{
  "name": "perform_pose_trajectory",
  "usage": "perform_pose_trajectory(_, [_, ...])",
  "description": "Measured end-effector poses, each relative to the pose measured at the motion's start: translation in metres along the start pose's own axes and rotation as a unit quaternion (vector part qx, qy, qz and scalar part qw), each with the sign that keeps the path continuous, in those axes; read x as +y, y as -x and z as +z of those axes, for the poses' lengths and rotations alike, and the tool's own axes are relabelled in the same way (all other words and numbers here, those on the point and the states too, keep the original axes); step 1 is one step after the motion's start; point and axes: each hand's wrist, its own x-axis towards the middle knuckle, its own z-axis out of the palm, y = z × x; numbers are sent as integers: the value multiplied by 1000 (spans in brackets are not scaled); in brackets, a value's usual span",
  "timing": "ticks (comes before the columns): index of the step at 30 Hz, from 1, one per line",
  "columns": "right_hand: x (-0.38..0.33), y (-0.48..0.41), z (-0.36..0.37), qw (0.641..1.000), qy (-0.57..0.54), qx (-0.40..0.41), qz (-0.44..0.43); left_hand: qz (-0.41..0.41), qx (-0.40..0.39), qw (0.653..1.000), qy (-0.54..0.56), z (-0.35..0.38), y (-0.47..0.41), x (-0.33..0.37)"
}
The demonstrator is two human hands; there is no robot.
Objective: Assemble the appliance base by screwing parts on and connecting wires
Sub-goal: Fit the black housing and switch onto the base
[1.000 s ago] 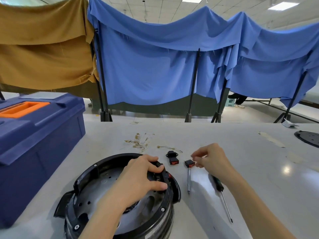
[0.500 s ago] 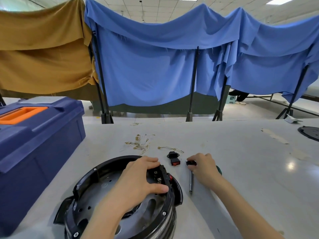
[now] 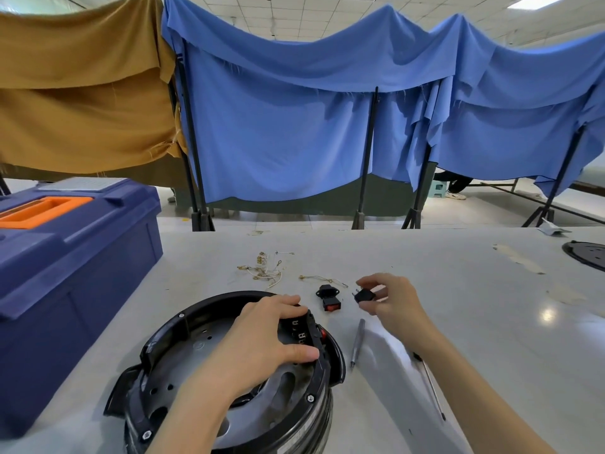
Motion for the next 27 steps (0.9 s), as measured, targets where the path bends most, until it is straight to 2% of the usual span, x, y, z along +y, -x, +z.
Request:
perform_pose_trajectory(3, [-23, 14, -15, 990, -133, -36, 6, -3, 3, 1000, 2, -3, 1, 4])
perform_pose_trajectory(11, [-50, 50, -13, 975, -108, -194, 9, -10, -3, 1000, -21, -6, 4, 12])
perform_pose_trajectory(15, [-49, 51, -8, 970, -139, -199, 14, -17, -21, 1000, -15, -11, 6, 12])
perform_pose_trajectory(18, [-46, 49, -5, 968, -153, -195, 25, -37, -1, 999, -6, -20, 5, 4])
perform_pose_trajectory(21, [-43, 48, -3, 968, -144, -200, 38, -60, 32, 997, -28, -27, 4, -6])
perform_pose_trajectory(24, [-43, 47, -4, 968, -137, -210, 30, -70, 19, 997, -28, -27, 5, -9])
perform_pose_trajectory(27, [-44, 47, -3, 968, -103, -228, 8, -46, 13, 999, -16, -23, 5, -6])
